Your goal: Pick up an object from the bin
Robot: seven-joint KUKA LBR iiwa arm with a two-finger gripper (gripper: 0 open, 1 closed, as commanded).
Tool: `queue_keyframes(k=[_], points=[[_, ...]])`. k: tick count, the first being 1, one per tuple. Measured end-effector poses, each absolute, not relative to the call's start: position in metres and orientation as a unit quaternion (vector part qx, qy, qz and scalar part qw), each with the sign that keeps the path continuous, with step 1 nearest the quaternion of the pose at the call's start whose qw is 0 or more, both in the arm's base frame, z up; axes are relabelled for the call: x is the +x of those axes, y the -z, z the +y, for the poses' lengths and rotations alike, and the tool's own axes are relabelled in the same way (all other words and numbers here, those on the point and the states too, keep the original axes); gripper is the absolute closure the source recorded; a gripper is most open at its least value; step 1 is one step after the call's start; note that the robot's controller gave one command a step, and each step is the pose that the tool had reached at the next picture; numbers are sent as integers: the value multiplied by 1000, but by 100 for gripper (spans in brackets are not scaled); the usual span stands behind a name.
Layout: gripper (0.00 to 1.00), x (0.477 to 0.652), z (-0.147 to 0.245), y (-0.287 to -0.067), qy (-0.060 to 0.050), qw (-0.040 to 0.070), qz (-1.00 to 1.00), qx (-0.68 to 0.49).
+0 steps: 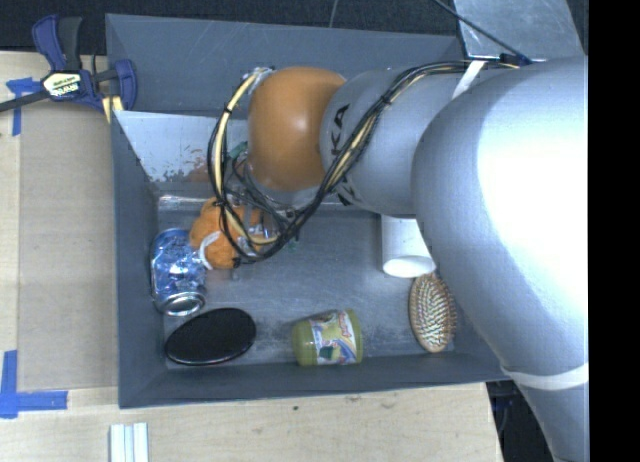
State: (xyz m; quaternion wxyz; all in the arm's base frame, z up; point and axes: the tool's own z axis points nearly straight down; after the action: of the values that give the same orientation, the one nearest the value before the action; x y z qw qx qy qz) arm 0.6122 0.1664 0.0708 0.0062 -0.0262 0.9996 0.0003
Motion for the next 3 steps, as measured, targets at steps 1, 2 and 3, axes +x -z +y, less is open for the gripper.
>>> queue_keyframes(k=[1, 2, 3], points=[[100, 612, 166, -71, 0, 6, 1000, -26], [100, 620, 191, -193, -2, 13, 1000, -27], [100, 625, 205, -163, -3, 13, 1000, 13]])
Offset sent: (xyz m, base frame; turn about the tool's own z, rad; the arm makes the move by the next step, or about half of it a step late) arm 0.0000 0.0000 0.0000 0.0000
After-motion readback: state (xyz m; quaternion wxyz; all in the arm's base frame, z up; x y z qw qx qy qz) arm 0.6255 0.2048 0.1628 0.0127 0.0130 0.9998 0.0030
